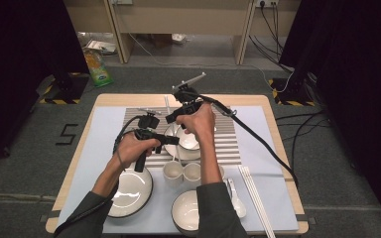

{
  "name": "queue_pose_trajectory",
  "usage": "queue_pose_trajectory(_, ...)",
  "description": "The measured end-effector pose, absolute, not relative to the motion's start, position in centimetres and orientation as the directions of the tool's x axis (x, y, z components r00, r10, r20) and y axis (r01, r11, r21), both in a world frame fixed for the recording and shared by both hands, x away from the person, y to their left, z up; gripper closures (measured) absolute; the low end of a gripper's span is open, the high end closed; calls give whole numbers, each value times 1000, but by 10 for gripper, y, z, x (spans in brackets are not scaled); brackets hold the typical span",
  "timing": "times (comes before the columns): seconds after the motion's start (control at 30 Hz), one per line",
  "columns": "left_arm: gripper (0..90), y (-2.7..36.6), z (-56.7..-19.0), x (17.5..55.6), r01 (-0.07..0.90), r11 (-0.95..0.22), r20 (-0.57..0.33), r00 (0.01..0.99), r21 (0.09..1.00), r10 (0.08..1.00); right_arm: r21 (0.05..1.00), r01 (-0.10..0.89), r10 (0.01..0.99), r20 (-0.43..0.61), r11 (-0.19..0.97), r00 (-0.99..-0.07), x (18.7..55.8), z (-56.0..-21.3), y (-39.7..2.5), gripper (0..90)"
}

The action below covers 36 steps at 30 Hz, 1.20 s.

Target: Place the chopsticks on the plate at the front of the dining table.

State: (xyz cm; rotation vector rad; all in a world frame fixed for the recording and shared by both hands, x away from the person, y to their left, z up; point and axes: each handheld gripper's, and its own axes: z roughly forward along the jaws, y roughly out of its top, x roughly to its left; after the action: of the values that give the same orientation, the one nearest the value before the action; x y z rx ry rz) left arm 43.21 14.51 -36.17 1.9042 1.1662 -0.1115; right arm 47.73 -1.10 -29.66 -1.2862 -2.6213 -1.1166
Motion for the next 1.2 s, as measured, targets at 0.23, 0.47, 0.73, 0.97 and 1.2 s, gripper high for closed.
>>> queue_pose_trajectory(0.23, 821, 145, -365, 432, 753, -176, -485, 565, 634, 668, 584, 703, 681, 319, 407, -659, 479, -298, -11, 843)
queue_pose_trajectory(0.47, 814, 141, -369, 431, 742, -198, -463, 578, 640, 672, 582, 710, 679, 335, 396, -653, 480, -302, -13, 843)
queue_pose_trajectory(0.73, 782, 136, -374, 432, 734, -227, -444, 594, 640, 671, 585, 710, 671, 346, 392, -656, 480, -306, -16, 843)
queue_pose_trajectory(0.97, 826, 137, -375, 433, 749, -217, -474, 586, 626, 658, 591, 710, 673, 347, 384, -653, 479, -305, -19, 840)
queue_pose_trajectory(1.2, 851, 134, -372, 432, 765, -205, -506, 576, 610, 642, 597, 714, 667, 367, 365, -648, 478, -302, -23, 720)
